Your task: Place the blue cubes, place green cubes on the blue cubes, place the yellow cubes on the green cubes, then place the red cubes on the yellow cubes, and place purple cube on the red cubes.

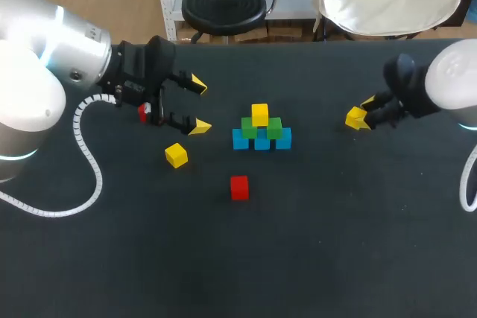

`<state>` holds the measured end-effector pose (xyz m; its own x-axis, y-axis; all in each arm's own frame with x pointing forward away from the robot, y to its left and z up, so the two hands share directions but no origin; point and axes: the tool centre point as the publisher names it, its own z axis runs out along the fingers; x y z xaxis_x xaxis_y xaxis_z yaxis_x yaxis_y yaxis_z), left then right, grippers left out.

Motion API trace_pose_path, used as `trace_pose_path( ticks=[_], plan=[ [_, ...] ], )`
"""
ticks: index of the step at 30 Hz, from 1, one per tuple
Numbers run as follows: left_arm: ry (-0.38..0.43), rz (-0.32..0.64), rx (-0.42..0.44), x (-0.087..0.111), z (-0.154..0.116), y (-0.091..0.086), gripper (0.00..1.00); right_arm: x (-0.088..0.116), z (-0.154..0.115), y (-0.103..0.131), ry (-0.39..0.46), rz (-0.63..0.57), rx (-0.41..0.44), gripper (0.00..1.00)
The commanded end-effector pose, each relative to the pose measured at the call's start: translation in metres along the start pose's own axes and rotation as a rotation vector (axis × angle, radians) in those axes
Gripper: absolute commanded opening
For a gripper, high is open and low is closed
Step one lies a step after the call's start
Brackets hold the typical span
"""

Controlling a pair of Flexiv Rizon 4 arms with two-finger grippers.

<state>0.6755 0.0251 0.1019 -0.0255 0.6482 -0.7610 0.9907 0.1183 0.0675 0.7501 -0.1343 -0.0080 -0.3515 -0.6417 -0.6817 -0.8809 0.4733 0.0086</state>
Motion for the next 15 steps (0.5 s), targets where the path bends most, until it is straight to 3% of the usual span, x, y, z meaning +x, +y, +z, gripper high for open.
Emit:
trace_pose_path(
  ticks=[1,6,15],
  plan=[
    [-0.007,0.003,-0.002,0.002,0.000,-0.001,1.00,-0.001,0.000,0.000,0.006,-0.001,0.003,0.29],
    [-0.007,0.003,-0.002,0.002,0.000,-0.001,1.00,-0.002,-0.003,0.004,0.017,-0.012,0.004,0.00],
    [-0.007,0.003,-0.002,0.002,0.000,-0.001,1.00,-0.020,-0.030,0.022,0.087,-0.106,-0.020,0.00]
  ],
)
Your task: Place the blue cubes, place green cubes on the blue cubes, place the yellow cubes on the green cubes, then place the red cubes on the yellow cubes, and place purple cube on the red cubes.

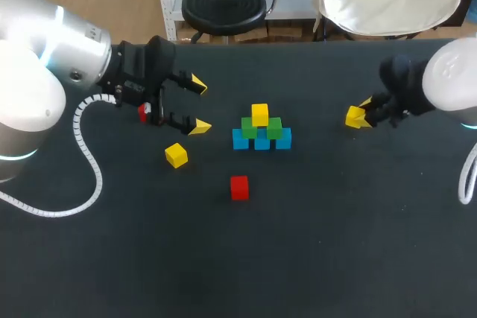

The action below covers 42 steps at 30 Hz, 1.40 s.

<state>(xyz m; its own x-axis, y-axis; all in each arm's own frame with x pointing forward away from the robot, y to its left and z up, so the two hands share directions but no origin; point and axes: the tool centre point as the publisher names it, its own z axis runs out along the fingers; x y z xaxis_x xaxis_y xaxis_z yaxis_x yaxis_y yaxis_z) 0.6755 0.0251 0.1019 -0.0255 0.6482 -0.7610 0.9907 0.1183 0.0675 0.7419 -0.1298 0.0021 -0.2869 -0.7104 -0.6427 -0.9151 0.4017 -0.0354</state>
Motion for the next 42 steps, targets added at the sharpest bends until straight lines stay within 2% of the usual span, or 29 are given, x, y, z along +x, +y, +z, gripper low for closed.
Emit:
trace_pose_path(
  ticks=[1,5,11,13,33,42],
  plan=[
    [-0.007,0.003,-0.002,0.002,0.000,-0.001,1.00,-0.017,-0.028,0.014,0.050,-0.031,-0.007,0.00],
    [-0.007,0.003,-0.002,0.002,0.000,-0.001,1.00,-0.034,-0.044,0.025,0.077,-0.074,-0.011,0.00],
    [-0.007,0.003,-0.002,0.002,0.000,-0.001,1.00,-0.061,-0.058,0.040,0.054,-0.106,-0.031,0.00],
    [-0.007,0.003,-0.002,0.002,0.000,-0.001,1.00,-0.071,-0.062,0.043,0.038,-0.148,-0.066,0.00],
    [-0.007,0.003,-0.002,0.002,0.000,-0.001,1.00,-0.071,-0.062,0.043,0.038,-0.148,-0.066,0.00],
    [-0.007,0.003,-0.002,0.002,0.000,-0.001,1.00,-0.085,-0.043,0.083,-0.111,-0.116,-0.191,0.00]
  ],
)
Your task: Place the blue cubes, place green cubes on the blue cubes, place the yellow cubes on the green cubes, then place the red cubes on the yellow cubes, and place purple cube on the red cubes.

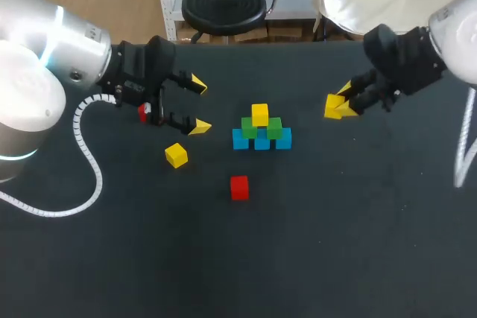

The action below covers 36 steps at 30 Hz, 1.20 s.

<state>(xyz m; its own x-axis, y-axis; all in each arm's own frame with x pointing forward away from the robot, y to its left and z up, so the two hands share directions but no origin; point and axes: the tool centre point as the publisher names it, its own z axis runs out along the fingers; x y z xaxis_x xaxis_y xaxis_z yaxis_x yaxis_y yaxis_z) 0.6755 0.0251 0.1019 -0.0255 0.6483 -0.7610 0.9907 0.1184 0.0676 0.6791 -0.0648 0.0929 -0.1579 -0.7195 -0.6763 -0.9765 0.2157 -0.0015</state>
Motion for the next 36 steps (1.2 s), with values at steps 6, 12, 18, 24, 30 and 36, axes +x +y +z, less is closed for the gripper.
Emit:
trace_pose_path(
  ticks=[6,12,18,24,30,36],
  plan=[
    [-0.007,0.003,-0.002,0.002,0.000,-0.001,1.00,-0.008,0.022,0.013,-0.112,-0.002,-0.097,0.00],
    [-0.007,0.003,-0.002,0.002,0.000,-0.001,1.00,-0.036,0.033,0.022,-0.080,-0.033,-0.117,0.00],
    [-0.007,0.003,-0.002,0.002,0.000,-0.001,1.00,-0.036,0.033,0.022,-0.080,-0.033,-0.117,0.00],
    [-0.007,0.003,-0.002,0.002,0.000,-0.001,1.00,-0.036,0.033,0.022,-0.080,-0.033,-0.117,0.00],
    [-0.007,0.003,-0.002,0.002,0.000,-0.001,1.00,-0.038,0.036,0.020,-0.085,-0.024,-0.145,0.00],
    [-0.007,0.003,-0.002,0.002,0.000,-0.001,1.00,-0.049,0.051,0.016,-0.089,-0.027,-0.221,0.00]
  ],
)
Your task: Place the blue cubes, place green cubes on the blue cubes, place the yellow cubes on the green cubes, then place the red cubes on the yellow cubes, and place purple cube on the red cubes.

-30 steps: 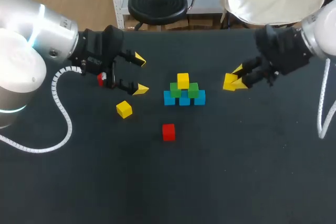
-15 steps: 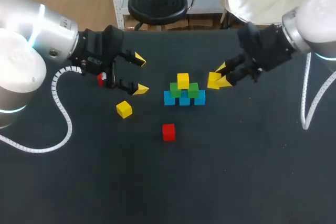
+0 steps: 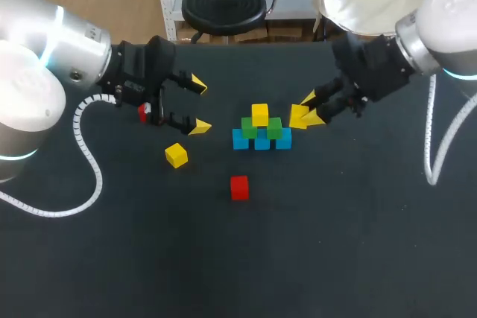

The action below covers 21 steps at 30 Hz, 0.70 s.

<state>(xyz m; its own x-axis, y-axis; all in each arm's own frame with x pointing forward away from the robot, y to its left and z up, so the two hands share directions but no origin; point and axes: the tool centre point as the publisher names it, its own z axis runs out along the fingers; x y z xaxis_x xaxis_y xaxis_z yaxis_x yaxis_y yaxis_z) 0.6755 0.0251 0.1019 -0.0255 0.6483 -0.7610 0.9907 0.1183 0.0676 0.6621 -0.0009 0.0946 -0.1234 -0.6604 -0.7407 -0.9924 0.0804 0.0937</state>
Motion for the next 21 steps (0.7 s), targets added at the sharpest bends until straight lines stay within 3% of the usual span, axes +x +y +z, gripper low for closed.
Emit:
trace_pose_path(
  ticks=[1,12,21],
  plan=[
    [-0.007,0.003,-0.002,0.002,0.000,-0.001,1.00,-0.003,0.012,-0.018,0.007,0.008,-0.058,0.00],
    [-0.007,0.003,-0.002,0.002,0.000,-0.001,1.00,-0.007,0.026,-0.014,0.142,0.046,-0.059,0.00],
    [-0.007,0.003,-0.002,0.002,0.000,-0.001,1.00,-0.003,0.030,-0.011,0.150,0.002,-0.034,0.00]
  ],
)
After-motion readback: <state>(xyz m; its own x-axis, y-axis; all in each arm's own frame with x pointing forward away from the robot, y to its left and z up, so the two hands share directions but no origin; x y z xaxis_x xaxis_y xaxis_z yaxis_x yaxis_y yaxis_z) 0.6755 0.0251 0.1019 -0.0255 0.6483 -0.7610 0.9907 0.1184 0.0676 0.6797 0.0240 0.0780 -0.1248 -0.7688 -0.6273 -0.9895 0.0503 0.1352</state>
